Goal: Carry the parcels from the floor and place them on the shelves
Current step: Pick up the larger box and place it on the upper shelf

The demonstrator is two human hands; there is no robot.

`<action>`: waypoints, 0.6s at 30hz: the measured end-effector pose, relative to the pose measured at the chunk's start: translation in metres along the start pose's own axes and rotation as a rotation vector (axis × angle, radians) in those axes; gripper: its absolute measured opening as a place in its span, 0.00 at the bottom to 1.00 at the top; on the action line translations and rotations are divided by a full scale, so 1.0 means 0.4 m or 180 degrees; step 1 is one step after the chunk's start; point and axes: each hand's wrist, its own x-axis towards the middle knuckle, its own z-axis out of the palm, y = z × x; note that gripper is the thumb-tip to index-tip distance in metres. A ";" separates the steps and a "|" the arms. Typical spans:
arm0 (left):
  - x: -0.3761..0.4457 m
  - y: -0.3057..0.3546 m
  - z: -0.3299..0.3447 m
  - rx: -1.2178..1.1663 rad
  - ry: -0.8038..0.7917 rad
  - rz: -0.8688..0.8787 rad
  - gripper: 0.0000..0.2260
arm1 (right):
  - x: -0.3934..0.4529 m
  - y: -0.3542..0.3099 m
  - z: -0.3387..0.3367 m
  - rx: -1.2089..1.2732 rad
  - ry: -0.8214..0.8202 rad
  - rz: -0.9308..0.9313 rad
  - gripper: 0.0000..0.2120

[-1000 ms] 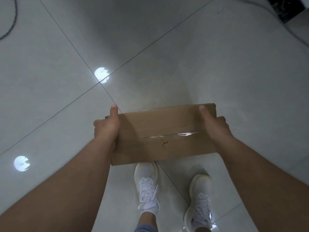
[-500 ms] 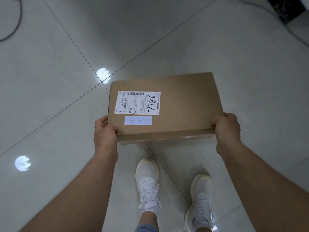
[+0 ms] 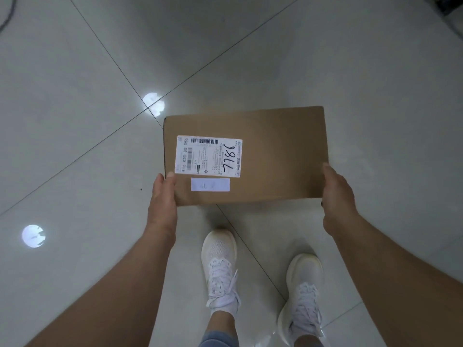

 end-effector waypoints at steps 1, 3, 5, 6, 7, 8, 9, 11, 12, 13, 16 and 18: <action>0.000 -0.003 0.000 -0.0038 -0.0038 0.0042 0.26 | 0.008 0.003 -0.001 -0.0038 0.0026 -0.0008 0.27; 0.004 -0.016 -0.003 -0.0169 -0.0049 0.0074 0.19 | 0.025 0.012 -0.006 -0.0014 0.0090 0.0047 0.28; 0.013 -0.037 -0.003 -0.0195 -0.0072 0.0051 0.29 | 0.038 0.030 -0.011 0.0152 0.0026 0.0221 0.30; 0.019 -0.050 -0.001 -0.0209 -0.0096 0.0028 0.35 | 0.036 0.039 -0.012 0.0209 -0.0074 0.0293 0.30; 0.022 -0.059 0.000 -0.0248 -0.0140 0.0005 0.38 | 0.033 0.048 -0.010 0.0243 -0.0177 0.0339 0.30; 0.022 -0.064 0.003 -0.0271 -0.0150 -0.0012 0.38 | 0.032 0.054 -0.007 0.0259 -0.0240 0.0353 0.31; 0.025 -0.068 0.005 -0.0287 -0.0123 -0.0051 0.38 | 0.031 0.058 -0.005 0.0276 -0.0250 0.0345 0.31; 0.023 -0.067 0.005 -0.0323 -0.0091 -0.0053 0.38 | 0.024 0.056 -0.007 0.0275 -0.0194 0.0295 0.30; 0.016 -0.060 0.002 -0.0332 -0.0109 -0.0015 0.37 | 0.018 0.049 -0.013 0.0263 -0.0168 0.0260 0.30; 0.006 -0.048 -0.002 -0.0329 -0.0122 0.0018 0.37 | 0.012 0.040 -0.022 0.0256 -0.0153 0.0220 0.30; -0.039 0.008 -0.018 -0.0312 -0.0138 0.0157 0.36 | -0.027 -0.003 -0.062 0.0243 -0.0132 0.0059 0.29; -0.079 0.060 -0.028 -0.0306 -0.0170 0.0306 0.35 | -0.060 -0.046 -0.097 0.0240 -0.0108 -0.0062 0.29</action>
